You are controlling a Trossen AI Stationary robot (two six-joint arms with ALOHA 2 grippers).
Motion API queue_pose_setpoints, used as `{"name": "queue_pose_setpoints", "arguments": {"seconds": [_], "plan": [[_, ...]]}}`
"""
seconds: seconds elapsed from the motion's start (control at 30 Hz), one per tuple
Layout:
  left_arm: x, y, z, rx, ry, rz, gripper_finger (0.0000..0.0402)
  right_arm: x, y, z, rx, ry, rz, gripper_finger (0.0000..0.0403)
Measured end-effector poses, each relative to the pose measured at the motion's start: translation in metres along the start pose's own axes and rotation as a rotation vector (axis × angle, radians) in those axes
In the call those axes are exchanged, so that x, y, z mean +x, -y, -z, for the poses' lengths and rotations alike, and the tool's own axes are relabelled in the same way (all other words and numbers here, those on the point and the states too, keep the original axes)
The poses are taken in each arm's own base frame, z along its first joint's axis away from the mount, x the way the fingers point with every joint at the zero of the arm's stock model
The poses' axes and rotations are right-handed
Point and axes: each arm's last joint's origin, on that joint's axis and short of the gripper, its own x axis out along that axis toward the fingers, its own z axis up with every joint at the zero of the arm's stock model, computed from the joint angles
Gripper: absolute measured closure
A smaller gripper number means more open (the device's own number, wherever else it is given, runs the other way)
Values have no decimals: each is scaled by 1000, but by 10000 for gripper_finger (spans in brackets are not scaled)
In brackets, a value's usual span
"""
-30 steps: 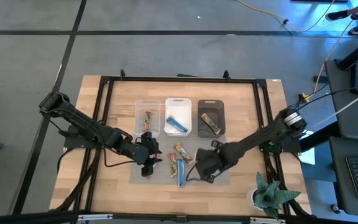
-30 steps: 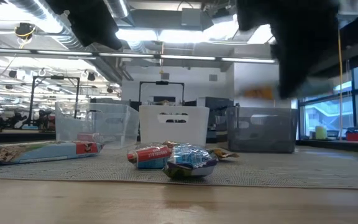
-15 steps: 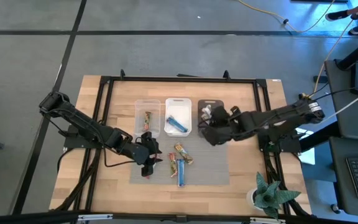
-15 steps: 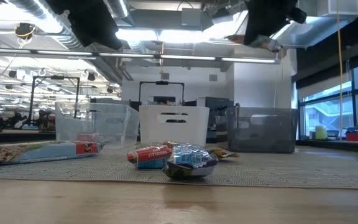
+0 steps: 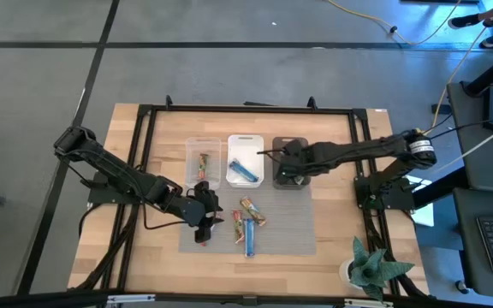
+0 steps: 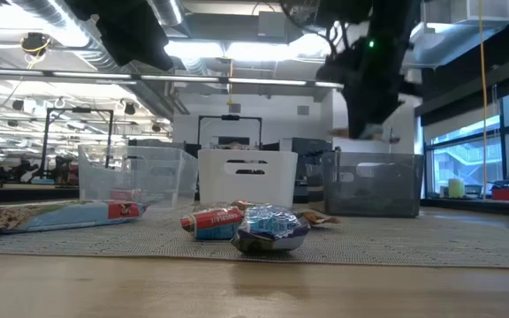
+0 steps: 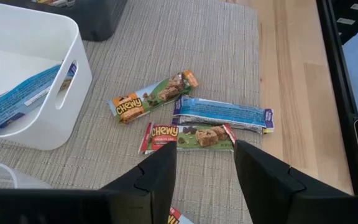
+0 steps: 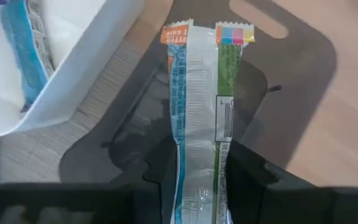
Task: Pick and place Granola Bars by type
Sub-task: Put the bottom yellow granola bar into the black bin
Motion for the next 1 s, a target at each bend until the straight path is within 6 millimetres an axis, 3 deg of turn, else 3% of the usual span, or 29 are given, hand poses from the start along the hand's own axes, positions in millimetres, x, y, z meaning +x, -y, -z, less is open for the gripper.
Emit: {"name": "queue_pose_setpoints", "arguments": {"seconds": [0.33,1.0], "plan": [[0,0,0,-1,0,1,247,32,5,12,6,-2,-3,290],[0,0,0,0,-1,1,247,34,2,13,-31,-22,-61,290]]}}
